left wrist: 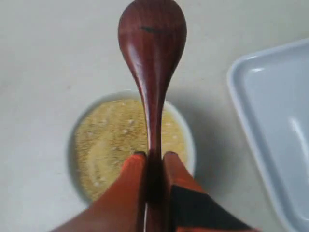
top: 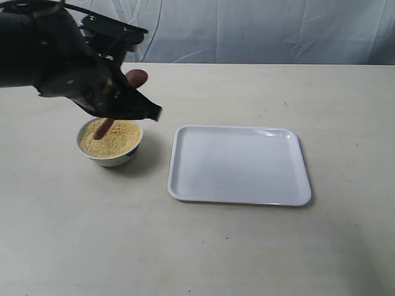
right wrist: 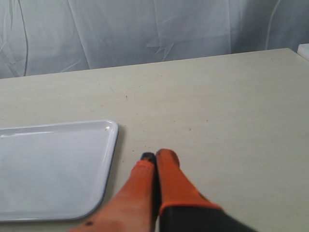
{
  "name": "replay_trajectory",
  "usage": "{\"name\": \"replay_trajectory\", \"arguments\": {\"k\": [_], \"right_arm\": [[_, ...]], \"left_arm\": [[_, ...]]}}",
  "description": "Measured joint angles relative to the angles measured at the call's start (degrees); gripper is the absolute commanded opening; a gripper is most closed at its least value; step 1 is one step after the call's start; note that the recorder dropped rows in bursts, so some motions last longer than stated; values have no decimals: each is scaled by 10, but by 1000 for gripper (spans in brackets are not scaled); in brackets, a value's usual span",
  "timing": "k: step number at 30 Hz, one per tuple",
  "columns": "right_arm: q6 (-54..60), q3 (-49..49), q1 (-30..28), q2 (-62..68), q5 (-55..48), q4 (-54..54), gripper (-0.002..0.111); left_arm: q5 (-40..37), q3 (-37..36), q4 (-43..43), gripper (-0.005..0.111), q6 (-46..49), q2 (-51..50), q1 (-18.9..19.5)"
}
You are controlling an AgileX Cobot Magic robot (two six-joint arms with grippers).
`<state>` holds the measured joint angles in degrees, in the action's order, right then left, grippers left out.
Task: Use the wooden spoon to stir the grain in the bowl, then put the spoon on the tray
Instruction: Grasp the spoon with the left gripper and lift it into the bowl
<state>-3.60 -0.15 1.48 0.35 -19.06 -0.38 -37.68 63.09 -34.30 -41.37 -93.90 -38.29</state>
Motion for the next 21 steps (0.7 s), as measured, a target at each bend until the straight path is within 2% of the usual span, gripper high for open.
{"name": "replay_trajectory", "arguments": {"k": [6, 10, 14, 19, 21], "right_arm": [[0, 0, 0, 0, 0, 0, 0], [0, 0, 0, 0, 0, 0, 0], [0, 0, 0, 0, 0, 0, 0], [0, 0, 0, 0, 0, 0, 0], [0, 0, 0, 0, 0, 0, 0]], "left_arm": [[-33, -33, 30, 0, 134, 12, 63], [12, -80, 48, 0, 175, 12, 90], [79, -126, 50, 0, 187, 6, 104], [122, -157, 50, 0, 194, -2, 104], [136, -159, 50, 3, 194, -2, 104]]}}
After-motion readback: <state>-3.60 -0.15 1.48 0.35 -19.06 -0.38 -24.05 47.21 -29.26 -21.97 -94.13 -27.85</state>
